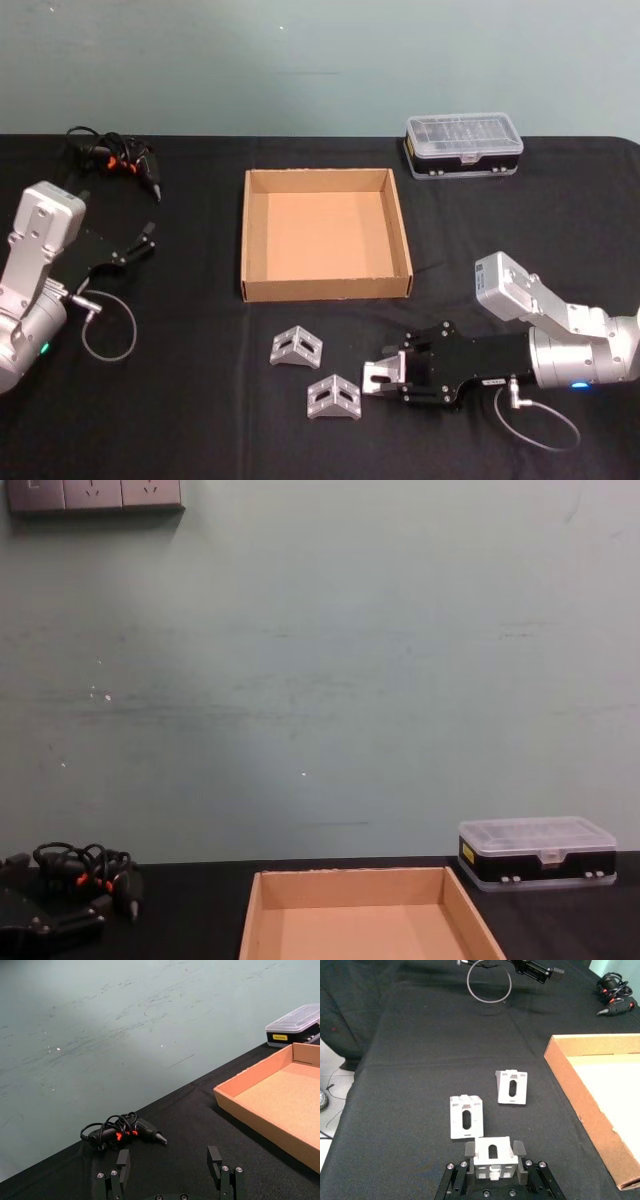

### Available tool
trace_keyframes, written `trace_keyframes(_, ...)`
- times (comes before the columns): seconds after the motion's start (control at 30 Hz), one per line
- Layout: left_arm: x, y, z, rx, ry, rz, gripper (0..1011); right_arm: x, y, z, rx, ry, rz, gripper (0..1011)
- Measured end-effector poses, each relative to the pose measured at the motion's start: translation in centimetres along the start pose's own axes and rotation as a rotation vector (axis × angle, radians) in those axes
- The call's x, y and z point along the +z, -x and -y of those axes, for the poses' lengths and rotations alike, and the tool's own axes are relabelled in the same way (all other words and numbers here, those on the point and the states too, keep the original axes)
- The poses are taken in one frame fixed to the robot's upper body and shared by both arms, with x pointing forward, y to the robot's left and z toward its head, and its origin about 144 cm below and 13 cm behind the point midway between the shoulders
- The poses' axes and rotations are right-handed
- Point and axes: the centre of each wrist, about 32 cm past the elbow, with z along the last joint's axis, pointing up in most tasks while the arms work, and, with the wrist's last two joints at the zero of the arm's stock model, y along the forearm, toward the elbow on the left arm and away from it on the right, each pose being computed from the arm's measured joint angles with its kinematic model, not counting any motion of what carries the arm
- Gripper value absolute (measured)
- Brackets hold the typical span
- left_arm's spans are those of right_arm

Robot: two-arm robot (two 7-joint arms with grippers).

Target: Use one hand to pick up the angle iron from the table and place it into the box.

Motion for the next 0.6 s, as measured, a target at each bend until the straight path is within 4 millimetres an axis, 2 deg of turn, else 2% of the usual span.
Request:
trace_keyframes(0.37, 0.0, 0.0, 0.0, 0.000, 0.000, 0.000, 1011, 0.5, 0.2, 0.5, -0.032, -0.031, 0.014, 452)
trace_keyframes(0.6, 0.0, 0.0, 0.0, 0.000, 0.000, 0.000, 1011, 2.5, 0.8, 1.9, -0.140, -0.085, 0.048, 452)
